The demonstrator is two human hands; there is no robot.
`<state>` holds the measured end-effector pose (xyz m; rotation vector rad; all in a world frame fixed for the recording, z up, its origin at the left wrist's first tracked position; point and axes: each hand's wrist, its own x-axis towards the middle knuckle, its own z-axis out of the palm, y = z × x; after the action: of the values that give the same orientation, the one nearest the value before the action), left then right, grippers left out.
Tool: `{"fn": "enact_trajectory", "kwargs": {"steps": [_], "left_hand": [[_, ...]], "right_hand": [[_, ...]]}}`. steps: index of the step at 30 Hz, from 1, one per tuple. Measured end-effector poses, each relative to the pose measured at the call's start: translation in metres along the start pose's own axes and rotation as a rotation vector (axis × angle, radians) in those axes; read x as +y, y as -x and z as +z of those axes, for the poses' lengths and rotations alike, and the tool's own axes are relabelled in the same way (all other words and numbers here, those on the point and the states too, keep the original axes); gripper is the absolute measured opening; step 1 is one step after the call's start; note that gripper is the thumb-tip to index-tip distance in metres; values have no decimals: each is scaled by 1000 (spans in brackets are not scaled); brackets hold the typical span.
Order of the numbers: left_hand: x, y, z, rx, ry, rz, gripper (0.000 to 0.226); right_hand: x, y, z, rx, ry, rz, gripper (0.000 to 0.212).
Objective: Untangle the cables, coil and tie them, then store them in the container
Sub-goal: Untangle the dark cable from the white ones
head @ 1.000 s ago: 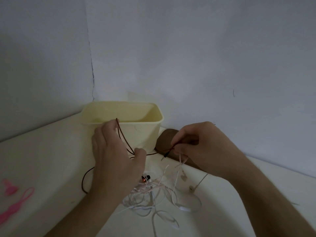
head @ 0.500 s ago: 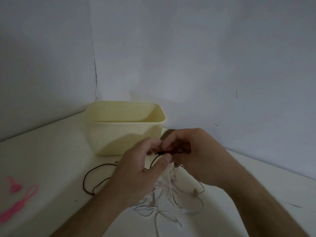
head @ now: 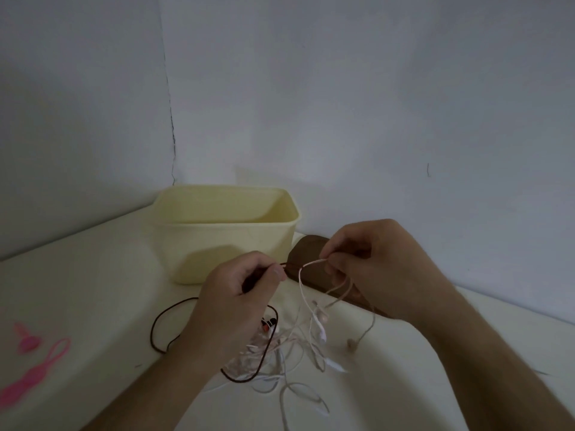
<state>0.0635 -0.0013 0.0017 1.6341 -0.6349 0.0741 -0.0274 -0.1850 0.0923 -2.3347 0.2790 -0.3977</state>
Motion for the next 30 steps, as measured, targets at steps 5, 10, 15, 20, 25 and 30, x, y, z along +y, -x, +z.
{"fn": "enact_trajectory", "kwargs": {"steps": [5,10,15,20,25,30], "left_hand": [[4,-2,-1,19,84,-79,13],[2,-4,-4,90,102,-104,22],[0,-7,-7,84,174,-109,19],[5,-10,-13,43,413,-169,12],[5,-13,-16,72,486,-198,13],[3,-15,-17,111,531,-210,22]], "right_hand": [[2,-4,-2,44,-77,72,27],[6,-7,-1,82,-40,62,24],[5,-4,-1,-8,69,69,24],[6,-4,-6,61,-31,174,28],[-1,0,-8,189,-69,171,21],[0,2,-16,211,-164,190,29]]}}
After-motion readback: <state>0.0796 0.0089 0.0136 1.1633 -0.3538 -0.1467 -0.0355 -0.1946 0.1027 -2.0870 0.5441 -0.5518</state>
